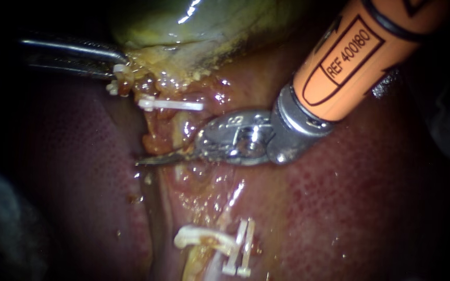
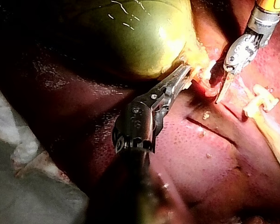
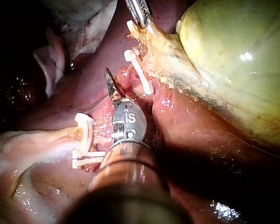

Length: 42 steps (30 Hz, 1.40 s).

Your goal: Go back from the cut right tube

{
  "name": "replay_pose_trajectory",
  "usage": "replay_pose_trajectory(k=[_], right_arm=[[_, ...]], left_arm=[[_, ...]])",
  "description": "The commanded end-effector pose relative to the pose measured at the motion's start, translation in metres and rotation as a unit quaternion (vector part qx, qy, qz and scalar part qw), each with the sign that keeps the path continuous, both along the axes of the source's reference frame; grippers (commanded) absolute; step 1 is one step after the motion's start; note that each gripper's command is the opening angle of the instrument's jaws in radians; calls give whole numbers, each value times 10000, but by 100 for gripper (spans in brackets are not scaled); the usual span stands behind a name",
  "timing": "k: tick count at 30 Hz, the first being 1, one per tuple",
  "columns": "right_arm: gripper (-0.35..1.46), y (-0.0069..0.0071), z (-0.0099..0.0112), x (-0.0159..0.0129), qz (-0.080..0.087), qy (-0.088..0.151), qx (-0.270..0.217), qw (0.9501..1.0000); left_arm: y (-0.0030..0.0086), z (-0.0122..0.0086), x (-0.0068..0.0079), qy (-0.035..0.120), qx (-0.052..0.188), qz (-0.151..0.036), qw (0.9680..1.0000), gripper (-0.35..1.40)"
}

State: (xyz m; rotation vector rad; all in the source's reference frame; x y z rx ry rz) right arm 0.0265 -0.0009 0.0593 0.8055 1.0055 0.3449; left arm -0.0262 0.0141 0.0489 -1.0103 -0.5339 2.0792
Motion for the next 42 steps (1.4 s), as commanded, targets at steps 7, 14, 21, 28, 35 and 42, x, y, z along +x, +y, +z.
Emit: replay_pose_trajectory(k=[7,14,21,28,35,42], right_arm=[[109,-7,-2,-1,289,503,220,9981],[124,-7,-3,-1,271,491,306,9980],[143,-20,-14,-22,825,229,-225,9961],[145,-36,-32,-71,912,149,-1382,9861],[145,-37,-33,-124,644,-201,-2185,9735],[145,-30,-37,-166,409,-638,-2663,9609]], left_arm=[[0,0,0,-14,26,35,10000,-35],[0,-1,-1,-24,10,60,10000,-35],[0,0,-1,-23,11,60,10000,-35],[1,0,-1,-24,11,60,10000,-35],[0,0,-1,-24,10,61,10000,-35],[0,0,-1,-23,9,60,10000,-35]])
